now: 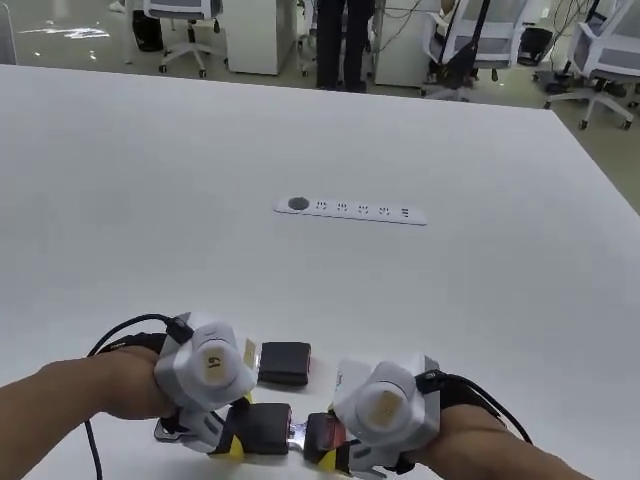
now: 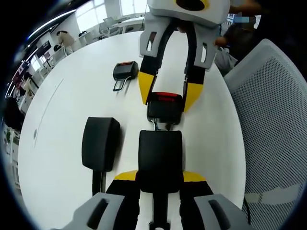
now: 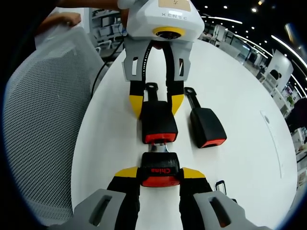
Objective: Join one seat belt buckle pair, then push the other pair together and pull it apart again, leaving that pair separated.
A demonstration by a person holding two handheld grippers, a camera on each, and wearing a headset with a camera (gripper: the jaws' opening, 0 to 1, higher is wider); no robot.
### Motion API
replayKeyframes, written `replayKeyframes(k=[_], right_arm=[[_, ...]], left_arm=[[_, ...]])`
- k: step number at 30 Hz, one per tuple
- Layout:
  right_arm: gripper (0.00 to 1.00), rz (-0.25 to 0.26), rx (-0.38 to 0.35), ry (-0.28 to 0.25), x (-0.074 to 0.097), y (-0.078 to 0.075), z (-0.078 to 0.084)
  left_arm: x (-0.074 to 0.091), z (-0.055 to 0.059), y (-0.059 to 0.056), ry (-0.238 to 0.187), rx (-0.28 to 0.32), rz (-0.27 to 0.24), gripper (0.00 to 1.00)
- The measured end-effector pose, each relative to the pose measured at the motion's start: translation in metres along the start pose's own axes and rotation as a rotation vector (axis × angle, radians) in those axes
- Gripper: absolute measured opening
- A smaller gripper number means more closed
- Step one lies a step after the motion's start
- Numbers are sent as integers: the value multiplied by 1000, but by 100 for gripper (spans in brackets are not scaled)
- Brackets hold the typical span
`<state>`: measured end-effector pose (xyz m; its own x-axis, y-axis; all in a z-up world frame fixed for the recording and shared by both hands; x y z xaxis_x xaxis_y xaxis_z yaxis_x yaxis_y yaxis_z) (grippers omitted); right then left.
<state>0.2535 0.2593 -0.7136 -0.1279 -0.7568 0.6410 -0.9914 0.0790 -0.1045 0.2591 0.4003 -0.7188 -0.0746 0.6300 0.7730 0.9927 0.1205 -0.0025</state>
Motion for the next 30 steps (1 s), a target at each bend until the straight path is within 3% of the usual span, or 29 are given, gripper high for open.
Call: replayKeyframes(k=[22, 23, 24, 25, 30], right_arm=[[25, -13, 6, 1, -4, 0, -9], [25, -25, 24, -28, -7, 1, -13], [25, -19, 13, 1, -4, 3, -12], [25, -17, 20, -7, -2, 2, -15], [26, -30, 31, -13, -10, 3, -8]], left_arm=[[-1, 2, 2, 7, -8, 6, 32], [-1, 2, 2, 12, -8, 7, 32], [-1, 2, 2, 6, -6, 6, 32], [0, 2, 1, 4, -3, 5, 32], [-1, 2, 1, 14, -5, 4, 32]])
Point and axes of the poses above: the centre of the closed fingertips' face, and the gripper's own axes: x roughly backward along the fingers, y roughly to its left, z roughly out of its underside, the point moved 7 cm from there along x, roughly backward along the fingers, and after that the axes turned 15 degrees about -y, right-handed, at the moved point
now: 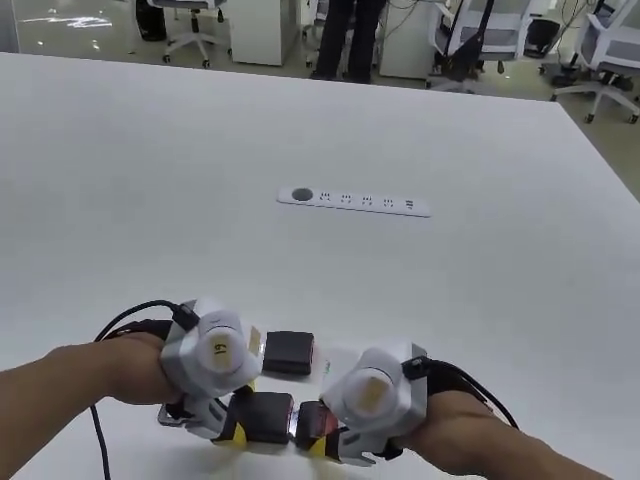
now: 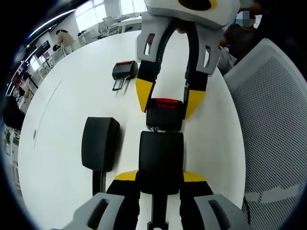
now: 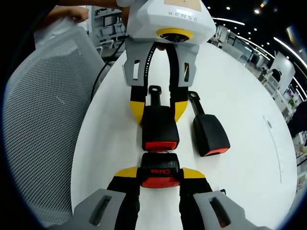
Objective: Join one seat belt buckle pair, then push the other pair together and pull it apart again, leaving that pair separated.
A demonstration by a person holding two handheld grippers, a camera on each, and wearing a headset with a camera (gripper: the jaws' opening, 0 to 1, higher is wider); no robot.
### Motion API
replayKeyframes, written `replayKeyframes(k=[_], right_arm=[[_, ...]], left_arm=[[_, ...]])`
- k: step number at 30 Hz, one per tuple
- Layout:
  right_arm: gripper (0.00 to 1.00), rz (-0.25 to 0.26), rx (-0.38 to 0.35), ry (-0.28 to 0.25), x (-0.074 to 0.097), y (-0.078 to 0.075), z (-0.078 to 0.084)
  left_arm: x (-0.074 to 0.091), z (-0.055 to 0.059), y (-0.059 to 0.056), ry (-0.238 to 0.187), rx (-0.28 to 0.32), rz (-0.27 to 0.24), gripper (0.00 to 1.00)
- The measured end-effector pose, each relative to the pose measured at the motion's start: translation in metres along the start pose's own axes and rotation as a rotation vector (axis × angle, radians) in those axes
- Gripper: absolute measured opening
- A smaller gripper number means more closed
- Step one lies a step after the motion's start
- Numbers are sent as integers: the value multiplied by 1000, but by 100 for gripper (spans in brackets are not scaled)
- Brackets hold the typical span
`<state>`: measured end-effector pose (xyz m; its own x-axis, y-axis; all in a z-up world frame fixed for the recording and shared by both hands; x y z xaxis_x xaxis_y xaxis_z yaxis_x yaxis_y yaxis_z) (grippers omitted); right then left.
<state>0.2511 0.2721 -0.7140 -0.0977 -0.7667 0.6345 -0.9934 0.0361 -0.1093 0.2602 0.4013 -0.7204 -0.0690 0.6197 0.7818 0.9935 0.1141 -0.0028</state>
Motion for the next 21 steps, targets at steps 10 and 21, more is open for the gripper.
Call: replayKeyframes(k=[10, 21], right_arm=[[27, -4, -15, -11, 2, -2, 6], [28, -14, -38, -45, 8, -1, 6]], left_arm=[[1, 1, -4, -17, -44, -5, 32], [-1, -3, -9, -9, -15, 2, 33]])
Point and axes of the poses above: the centre of the closed fingertips' face, and the gripper's own axes: x roughly backward along the fingers, y roughly to its left, z roughly out of its underside, the point moved 7 cm from there along x, roughly backward along the fingers, and after that the axes turned 15 degrees about -y, right-handed, at the moved point
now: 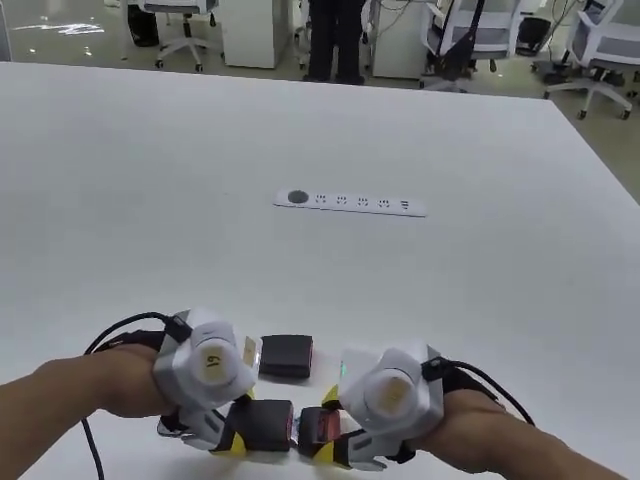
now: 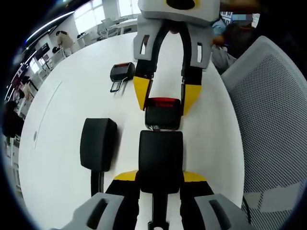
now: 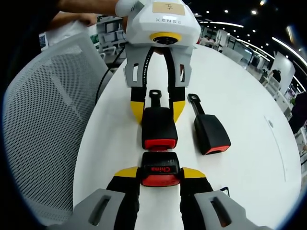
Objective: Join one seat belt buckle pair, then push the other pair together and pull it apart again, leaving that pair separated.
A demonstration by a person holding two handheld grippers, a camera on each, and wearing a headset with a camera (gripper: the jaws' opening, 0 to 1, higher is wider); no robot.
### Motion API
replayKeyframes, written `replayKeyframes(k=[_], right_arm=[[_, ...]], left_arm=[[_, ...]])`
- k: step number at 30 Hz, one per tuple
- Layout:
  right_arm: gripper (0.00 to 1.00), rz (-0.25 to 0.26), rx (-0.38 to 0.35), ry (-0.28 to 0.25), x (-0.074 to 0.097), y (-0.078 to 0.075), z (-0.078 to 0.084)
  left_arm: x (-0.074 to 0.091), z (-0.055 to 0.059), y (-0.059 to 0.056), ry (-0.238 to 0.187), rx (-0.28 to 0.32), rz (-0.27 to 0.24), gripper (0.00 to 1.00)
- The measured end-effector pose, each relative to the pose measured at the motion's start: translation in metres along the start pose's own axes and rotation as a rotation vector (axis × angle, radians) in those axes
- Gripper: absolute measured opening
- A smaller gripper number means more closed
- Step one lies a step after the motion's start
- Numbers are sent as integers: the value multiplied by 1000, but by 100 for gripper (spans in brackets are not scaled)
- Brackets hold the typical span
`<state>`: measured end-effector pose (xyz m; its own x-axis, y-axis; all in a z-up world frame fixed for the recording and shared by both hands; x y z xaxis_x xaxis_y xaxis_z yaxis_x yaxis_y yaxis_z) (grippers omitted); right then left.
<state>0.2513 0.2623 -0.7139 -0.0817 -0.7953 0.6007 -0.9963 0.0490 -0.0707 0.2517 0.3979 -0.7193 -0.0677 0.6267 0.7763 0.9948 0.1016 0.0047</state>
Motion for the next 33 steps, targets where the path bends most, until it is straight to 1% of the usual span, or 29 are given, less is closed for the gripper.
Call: replayKeyframes(k=[3, 6, 7, 10, 13, 17, 19, 20, 23, 24, 25, 27, 29, 31, 32, 33], right_arm=[[29, -7, 29, 25, -1, 1, -1], [30, -25, 87, 30, 1, 5, 0], [30, -27, 95, 31, 1, 5, 0], [30, -22, 79, 31, 1, 3, 0], [31, -15, 66, 35, 3, 3, -1], [36, -11, 55, 36, 8, 3, -3], [40, -7, 43, 33, 9, 2, -5], [43, -6, 39, 32, 10, 2, -5], [53, -7, 31, 33, 14, 2, -6], [55, -7, 31, 36, 15, 1, -6], [56, -4, 31, 36, 17, 1, -8], [57, 4, 24, 32, 23, -1, -13], [61, 20, 10, 19, 29, -4, -16], [63, 35, -14, -6, 34, -9, -16], [65, 46, -34, -28, 38, -12, -18], [66, 51, -42, -35, 40, -14, -18]], left_arm=[[1, -1, 0, 8, 1, 10, 33], [2, -1, 0, 18, -3, 11, 34], [2, -1, 0, 21, -5, 11, 34], [2, -1, 0, 27, -13, 8, 34], [3, 0, 0, 35, -16, -7, 35], [6, -1, -1, 38, -4, -14, 40], [10, -4, -3, 29, 3, -22, 40], [12, -5, -2, 18, 9, -28, 40], [16, -9, -3, 6, 14, -30, 42], [19, -14, -2, -2, 18, -36, 43], [20, -15, -2, -6, 21, -37, 44], [25, -21, -1, -31, 42, -51, 46], [29, -24, -3, -45, 49, -49, 47], [32, -25, -2, -47, 47, -49, 49], [33, -24, -1, -49, 43, -48, 50], [35, -25, 1, -51, 41, -48, 51]])
Point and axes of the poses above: the centre of the closed fingertips' face, and the gripper's own axes: x roughly backward along the fingers, y roughly to its left, z roughly out of its underside, the point moved 7 cm from there along x, roughly backward along the fingers, and after that the axes turned 15 degrees about -y, right-handed, at the moved point
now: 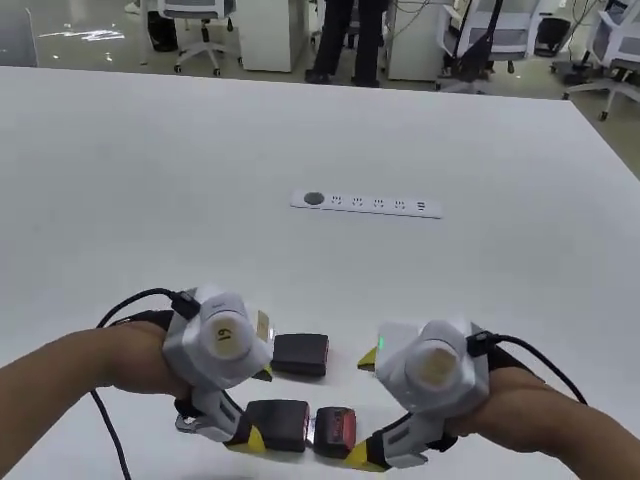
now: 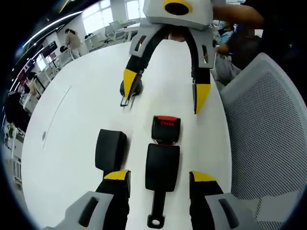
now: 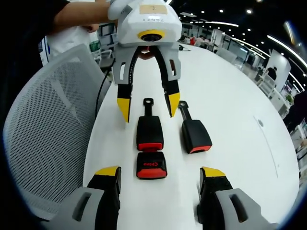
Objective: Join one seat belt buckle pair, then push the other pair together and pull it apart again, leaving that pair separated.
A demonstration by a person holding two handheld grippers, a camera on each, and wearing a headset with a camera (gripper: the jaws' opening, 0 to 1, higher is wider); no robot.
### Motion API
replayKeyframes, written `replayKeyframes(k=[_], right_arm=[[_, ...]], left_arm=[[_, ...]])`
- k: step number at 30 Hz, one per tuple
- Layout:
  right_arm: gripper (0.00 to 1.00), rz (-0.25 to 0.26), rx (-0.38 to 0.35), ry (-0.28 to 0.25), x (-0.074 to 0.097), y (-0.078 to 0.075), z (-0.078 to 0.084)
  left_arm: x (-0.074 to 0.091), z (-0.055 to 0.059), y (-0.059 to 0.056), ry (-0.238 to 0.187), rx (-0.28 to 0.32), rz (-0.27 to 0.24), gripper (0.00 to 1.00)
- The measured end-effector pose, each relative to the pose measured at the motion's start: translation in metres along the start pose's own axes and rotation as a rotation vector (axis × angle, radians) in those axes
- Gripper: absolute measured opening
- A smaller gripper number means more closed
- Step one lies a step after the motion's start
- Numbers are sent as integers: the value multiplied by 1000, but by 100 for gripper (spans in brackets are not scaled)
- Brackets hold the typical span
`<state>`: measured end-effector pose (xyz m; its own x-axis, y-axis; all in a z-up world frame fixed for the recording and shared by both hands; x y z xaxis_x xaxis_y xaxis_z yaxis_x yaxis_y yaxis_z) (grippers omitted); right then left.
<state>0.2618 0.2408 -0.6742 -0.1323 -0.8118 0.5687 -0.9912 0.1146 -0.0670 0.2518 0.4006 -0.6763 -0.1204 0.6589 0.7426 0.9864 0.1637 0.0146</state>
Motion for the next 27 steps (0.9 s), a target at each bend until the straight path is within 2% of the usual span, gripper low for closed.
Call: replayKeyframes(k=[2, 3, 6, 8, 9, 11, 14, 17, 21, 23, 27], right_arm=[[67, 15, -11, -12, 8, -6, -4], [68, 28, -20, -17, 11, -10, -4], [70, 46, -30, -21, 17, -18, -1], [70, 60, -39, -25, 21, -23, 1], [71, 65, -45, -30, 23, -26, 1], [71, 72, -47, -30, 26, -31, 3], [72, 85, -50, -34, 29, -39, 8], [71, 92, -44, -41, 31, -46, 11], [69, 98, -21, -43, 33, -55, 17], [68, 99, -21, -40, 34, -58, 21], [66, 95, -16, -28, 31, -64, 32]], left_arm=[[5, -5, 3, -16, 9, -10, 51], [7, -8, 5, -29, 14, -19, 52], [10, -9, 13, -47, 26, -32, 53], [13, -15, 17, -66, 26, -47, 53], [13, -10, 26, -74, 36, -56, 53], [14, -10, 32, -83, 46, -68, 54], [16, -6, 44, -88, 51, -88, 54], [15, -8, 48, -90, 55, -109, 55], [15, -5, 60, -89, 48, -124, 55], [14, -8, 60, -87, 43, -125, 55], [9, -4, 64, -72, 35, -119, 54]])
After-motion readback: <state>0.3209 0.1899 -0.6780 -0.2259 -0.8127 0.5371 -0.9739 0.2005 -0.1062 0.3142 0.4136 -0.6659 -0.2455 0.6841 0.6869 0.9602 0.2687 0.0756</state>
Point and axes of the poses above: the centre of the closed fingertips' face, and the gripper's own axes: x roughly backward along the fingers, y roughly to its left, z roughly out of its underside, the point moved 7 cm from there along x, roughly backward along the fingers, and after that the axes turned 15 degrees about -y, right-handed, at the moved point
